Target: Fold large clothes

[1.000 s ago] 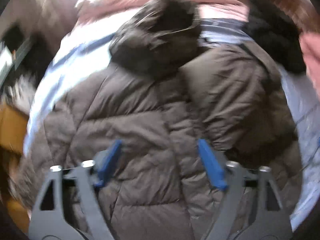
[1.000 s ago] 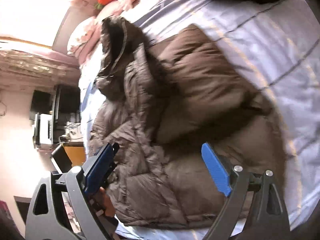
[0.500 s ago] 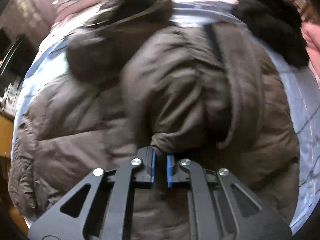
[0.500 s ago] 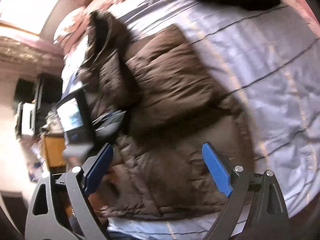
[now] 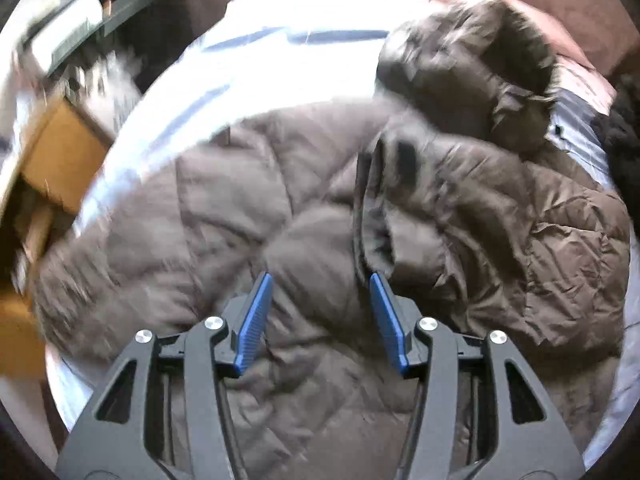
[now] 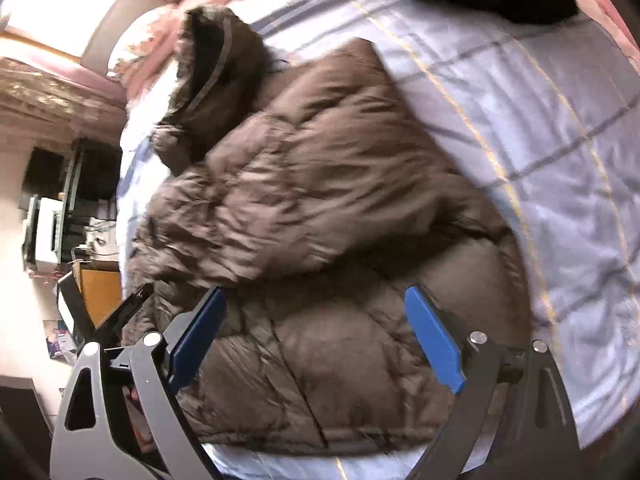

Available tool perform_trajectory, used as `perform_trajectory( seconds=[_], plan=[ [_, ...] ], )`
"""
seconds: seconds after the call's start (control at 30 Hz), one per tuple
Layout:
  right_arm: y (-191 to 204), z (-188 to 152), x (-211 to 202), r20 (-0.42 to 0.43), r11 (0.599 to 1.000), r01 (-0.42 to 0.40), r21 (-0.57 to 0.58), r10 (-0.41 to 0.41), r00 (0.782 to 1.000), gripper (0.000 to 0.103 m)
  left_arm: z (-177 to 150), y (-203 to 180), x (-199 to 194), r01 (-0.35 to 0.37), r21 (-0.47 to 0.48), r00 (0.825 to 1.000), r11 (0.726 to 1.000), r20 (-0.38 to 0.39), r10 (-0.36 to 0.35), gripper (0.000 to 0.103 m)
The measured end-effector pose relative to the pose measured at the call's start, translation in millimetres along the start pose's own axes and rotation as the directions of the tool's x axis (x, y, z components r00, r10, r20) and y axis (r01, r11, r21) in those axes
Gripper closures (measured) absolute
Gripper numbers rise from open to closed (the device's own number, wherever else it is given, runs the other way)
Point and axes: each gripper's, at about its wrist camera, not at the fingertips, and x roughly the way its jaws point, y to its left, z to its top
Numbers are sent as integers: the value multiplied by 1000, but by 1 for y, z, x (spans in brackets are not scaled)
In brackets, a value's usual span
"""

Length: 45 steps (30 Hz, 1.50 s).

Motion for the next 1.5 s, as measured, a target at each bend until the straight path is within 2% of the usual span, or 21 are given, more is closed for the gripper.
perform_trajectory(
  seconds=[0.1,0.13,0.2,0.3,0.37,0.43,0.53,0.63,0.7,0.77,0.9,1.0,1.07,1.1,1.13,1.17,1.2,1.3,1.37,1.47,1.5],
  plan=[
    [23,2,19,86,992,28,-124,-17,996,25,2,-20,-7,123,102,991,987,30,-127,74],
    [27,3,27,103,989,41,-144,-26,994,28,1,-31,-5,189,119,981,975,12,-191,75],
    [28,5,46,136,980,85,-179,-61,989,31,-3,-50,-2,239,144,970,960,1,-242,75],
    [19,7,79,107,964,168,-206,-149,983,39,-7,-69,14,241,194,970,951,-27,-241,75],
    [7,8,100,64,959,204,-199,-195,979,47,-9,-75,39,261,181,963,948,-113,-243,75],
    [-5,12,111,44,954,229,-195,-225,973,53,-12,-73,59,276,147,952,950,-179,-248,75],
    [-13,16,118,4,960,220,-174,-222,975,53,-11,-61,85,328,51,915,943,-265,-304,77],
    [-4,17,107,28,959,224,-171,-222,975,53,-4,-54,77,336,22,915,942,-244,-321,79],
    [10,15,92,93,960,196,-200,-181,979,53,3,-53,53,364,45,923,930,-153,-354,78],
    [19,15,87,132,948,230,-218,-205,970,53,6,-54,41,351,69,933,934,-112,-343,77],
    [13,9,111,47,927,297,-228,-294,955,53,-5,-61,73,301,85,931,950,-242,-274,78],
    [8,9,110,32,940,279,-198,-278,960,53,-4,-54,76,337,25,912,941,-257,-319,79],
    [14,12,89,67,954,240,-181,-231,971,42,5,-35,55,358,-26,913,933,-200,-355,41],
    [18,13,79,91,958,227,-177,-214,973,30,14,-14,32,321,-68,941,945,-93,-327,2],
    [23,13,66,132,962,216,-168,-195,972,11,17,-1,18,295,-98,954,950,-21,-298,2],
    [27,11,55,175,967,203,-155,-175,969,3,21,20,2,274,-146,961,951,60,-268,2],
    [32,8,48,196,971,186,-152,-155,968,3,24,38,-9,285,-188,958,940,90,-272,2],
    [42,-1,42,140,970,144,-195,-117,983,3,17,93,-19,362,-296,932,884,113,-344,2],
    [47,-15,42,103,970,115,-213,-94,990,3,2,136,-19,349,-404,937,846,122,-328,2],
    [53,-35,44,29,973,63,-224,-58,998,3,-36,228,-17,287,-639,952,714,107,-287,2],
    [56,-44,42,12,973,53,-225,-52,999,3,-56,266,-10,229,-736,963,637,75,-259,2]
  ],
)
